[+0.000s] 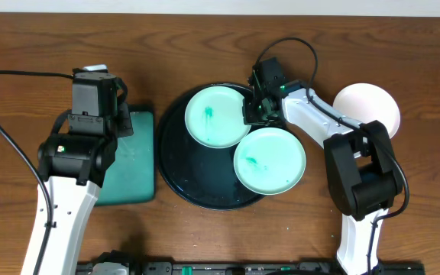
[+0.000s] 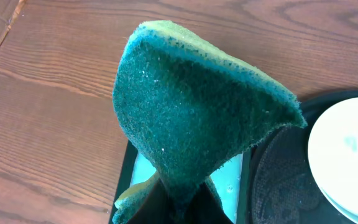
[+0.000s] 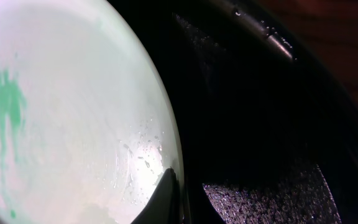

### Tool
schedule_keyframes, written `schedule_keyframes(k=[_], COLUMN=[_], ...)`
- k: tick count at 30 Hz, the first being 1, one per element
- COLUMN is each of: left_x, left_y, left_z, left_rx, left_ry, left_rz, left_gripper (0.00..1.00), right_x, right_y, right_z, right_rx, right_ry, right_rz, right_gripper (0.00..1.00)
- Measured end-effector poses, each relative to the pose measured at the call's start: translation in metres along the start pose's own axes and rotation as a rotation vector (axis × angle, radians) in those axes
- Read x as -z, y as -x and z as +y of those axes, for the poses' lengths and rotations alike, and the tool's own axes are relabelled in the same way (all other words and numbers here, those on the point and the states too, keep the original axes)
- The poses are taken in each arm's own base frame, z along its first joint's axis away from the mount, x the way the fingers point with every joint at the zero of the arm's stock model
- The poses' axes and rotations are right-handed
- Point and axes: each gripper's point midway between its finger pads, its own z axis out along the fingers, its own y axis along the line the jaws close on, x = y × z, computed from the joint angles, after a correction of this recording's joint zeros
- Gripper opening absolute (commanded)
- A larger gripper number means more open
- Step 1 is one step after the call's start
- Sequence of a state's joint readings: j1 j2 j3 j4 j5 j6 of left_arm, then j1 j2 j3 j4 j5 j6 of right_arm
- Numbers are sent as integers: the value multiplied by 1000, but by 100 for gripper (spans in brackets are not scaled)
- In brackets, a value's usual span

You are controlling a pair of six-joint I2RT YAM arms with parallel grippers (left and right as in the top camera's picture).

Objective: Clean dirty plates on tray and stack at the side
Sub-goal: 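Grasp the green sponge from the soapy tray with the left gripper, then carry the sponge with the left gripper onto the upper green plate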

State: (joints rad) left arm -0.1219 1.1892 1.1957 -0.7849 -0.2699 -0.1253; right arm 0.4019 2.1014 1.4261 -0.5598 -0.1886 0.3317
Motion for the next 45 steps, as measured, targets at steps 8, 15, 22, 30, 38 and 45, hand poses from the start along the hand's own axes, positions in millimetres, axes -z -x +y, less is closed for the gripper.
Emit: schedule_keyframes(k=[8,15,22,30,38,45], left_x=[-6,-38,-63,-60,-55,-51], left_y=[-22,-60,-85,-89,-88,-84], left_z=[3,-8,-35,-51,-70,-108], left_rx=[66,143,199,223,237,178], left_ry=[30,56,-57,-149,-247,-327], left_rz=[96,305,470,509,528,494], left_gripper=[7,7,7,7,7,7], right_x=[0,0,0,-3,-6,-7], right_y=[0,-2,-4,-14,-24,-27], right_z=[0,1,4,23,42,45], right_rx=[0,3,16,67,122,130], right_ry=[0,-5,-18,-22,-30,-24], right_rz=[2,7,9,21,26,34], right_gripper=[1,1,1,1,1,1])
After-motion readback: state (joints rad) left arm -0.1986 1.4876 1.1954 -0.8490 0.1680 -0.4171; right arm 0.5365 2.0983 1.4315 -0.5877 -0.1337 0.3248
